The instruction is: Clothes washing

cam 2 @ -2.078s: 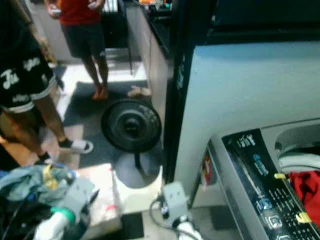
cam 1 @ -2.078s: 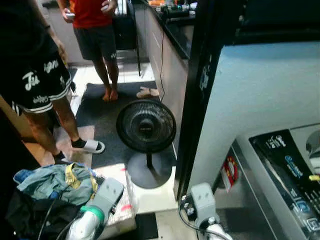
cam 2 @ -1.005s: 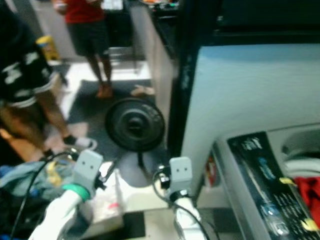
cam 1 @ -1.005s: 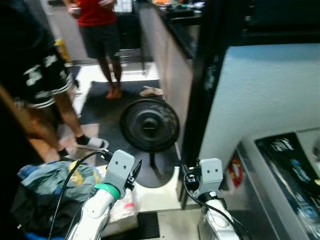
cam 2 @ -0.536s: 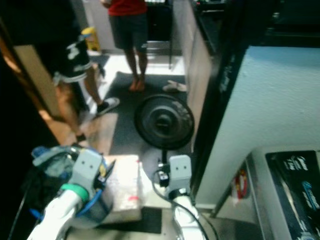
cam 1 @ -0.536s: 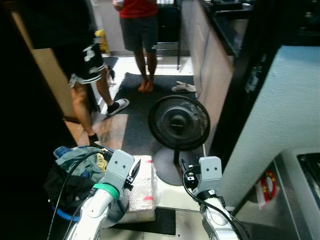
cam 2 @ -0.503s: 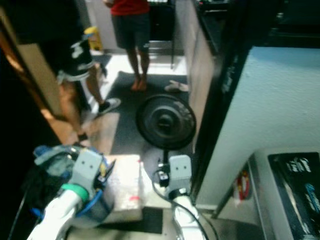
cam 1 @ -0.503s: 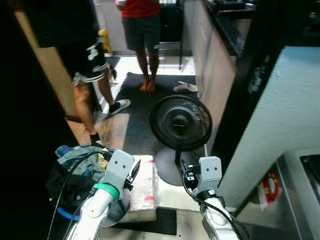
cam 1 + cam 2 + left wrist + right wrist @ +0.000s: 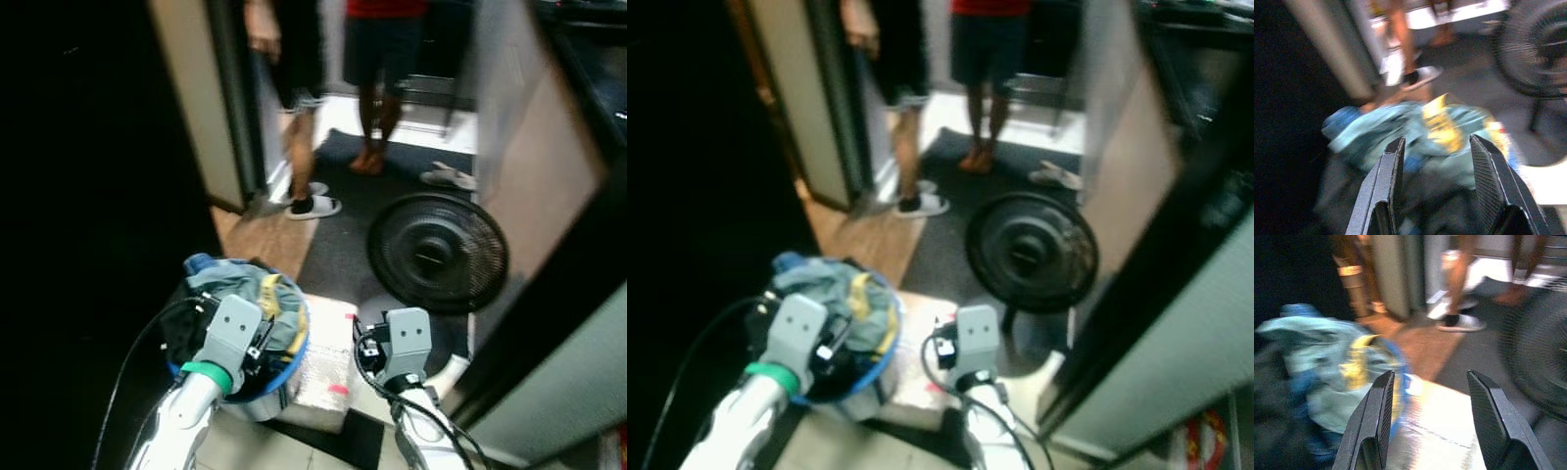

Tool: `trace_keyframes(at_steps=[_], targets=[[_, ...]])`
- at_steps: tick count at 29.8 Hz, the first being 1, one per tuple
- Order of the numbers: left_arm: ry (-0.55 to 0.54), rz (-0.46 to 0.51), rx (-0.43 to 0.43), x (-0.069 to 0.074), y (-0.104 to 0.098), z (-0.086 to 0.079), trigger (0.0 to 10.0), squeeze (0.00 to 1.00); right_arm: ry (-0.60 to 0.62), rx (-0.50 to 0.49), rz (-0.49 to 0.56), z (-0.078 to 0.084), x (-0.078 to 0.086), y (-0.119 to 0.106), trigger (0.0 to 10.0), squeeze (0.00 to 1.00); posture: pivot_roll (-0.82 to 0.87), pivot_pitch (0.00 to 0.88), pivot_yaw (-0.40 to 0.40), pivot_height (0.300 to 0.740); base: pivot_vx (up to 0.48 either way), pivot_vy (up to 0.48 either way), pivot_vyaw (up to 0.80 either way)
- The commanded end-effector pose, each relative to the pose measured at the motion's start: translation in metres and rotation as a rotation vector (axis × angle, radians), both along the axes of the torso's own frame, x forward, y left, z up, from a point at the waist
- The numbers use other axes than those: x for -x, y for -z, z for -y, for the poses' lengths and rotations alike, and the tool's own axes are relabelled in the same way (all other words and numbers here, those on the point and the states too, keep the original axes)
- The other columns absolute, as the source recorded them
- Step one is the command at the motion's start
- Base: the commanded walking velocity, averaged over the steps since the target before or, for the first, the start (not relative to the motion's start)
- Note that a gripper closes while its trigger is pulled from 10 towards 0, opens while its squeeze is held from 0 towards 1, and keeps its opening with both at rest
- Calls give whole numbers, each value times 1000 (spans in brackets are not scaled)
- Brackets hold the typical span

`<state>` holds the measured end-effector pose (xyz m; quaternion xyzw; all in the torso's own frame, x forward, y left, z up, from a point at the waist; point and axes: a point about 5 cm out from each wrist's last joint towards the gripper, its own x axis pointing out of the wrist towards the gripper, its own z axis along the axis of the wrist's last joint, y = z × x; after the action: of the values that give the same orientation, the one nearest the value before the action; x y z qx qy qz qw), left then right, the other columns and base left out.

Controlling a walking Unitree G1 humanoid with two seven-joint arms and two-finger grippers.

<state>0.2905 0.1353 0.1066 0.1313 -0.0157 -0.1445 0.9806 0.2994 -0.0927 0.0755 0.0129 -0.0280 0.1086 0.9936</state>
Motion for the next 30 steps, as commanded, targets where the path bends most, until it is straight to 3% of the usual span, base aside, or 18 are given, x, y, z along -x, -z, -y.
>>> trace_keyframes(at_steps=[1,10,12,14,21,30], targets=[[-6,-34,-7,5,9,1,10000,0,-19,12,-31,-2,3,6,10000,0,26,42,30,740,0,0,781],[-19,-37,5,5,11,3,10000,0,-62,23,-34,-10,5,6,10000,0,26,40,16,740,0,0,781],[-39,-54,19,5,17,3,10000,0,-135,33,-43,-22,8,7,10000,0,13,37,1,740,0,0,0],[-38,-58,24,5,18,4,10000,0,-146,34,-42,-23,8,6,10000,0,5,37,2,740,0,0,0],[0,-50,38,2,16,17,10000,0,-121,29,-44,-16,8,6,10000,0,-26,39,12,740,0,0,0],[62,-31,34,-3,12,27,10000,0,-36,16,-43,-1,5,4,10000,0,-55,38,41,740,401,0,0]])
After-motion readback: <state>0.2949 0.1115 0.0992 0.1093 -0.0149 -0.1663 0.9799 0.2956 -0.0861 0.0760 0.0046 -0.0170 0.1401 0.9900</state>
